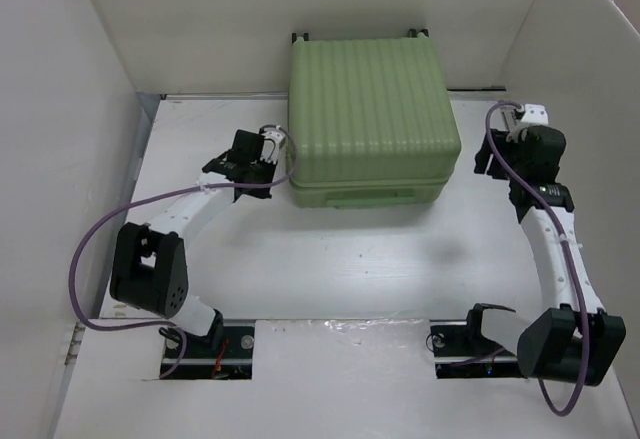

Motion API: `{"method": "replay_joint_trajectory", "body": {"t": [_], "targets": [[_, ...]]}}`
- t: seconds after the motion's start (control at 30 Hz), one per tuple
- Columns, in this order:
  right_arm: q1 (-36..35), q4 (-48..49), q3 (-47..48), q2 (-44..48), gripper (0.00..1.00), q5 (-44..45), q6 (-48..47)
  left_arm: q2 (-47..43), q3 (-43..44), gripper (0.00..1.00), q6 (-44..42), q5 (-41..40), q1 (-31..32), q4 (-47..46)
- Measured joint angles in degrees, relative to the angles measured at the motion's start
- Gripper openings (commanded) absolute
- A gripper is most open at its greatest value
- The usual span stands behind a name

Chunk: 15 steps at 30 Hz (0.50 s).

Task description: Pack the luggage

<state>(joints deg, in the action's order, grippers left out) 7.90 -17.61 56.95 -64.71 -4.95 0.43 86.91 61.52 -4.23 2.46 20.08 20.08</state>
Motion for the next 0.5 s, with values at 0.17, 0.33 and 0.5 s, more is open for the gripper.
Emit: {"method": "replay_joint_trajectory", "body": {"t": [0.17, 0.33, 0.5], "targets": [[3.3, -3.9, 0.0, 5.3, 0.77, 5.0, 1.5, -4.2, 0.0, 0.01, -0.5, 1.6, -8.1, -0.1], [3.8, -6.0, 0.0, 10.2, 0.80, 8.5, 1.9, -10.1, 0.5, 0.09, -0.4, 0.3, -12.2, -0.1], [4.1, -8.6, 0.0, 11.8, 0.86, 11.0, 2.7, -15.4, 0.5, 0.16, -0.4, -0.1, -14.2, -0.2]]}}
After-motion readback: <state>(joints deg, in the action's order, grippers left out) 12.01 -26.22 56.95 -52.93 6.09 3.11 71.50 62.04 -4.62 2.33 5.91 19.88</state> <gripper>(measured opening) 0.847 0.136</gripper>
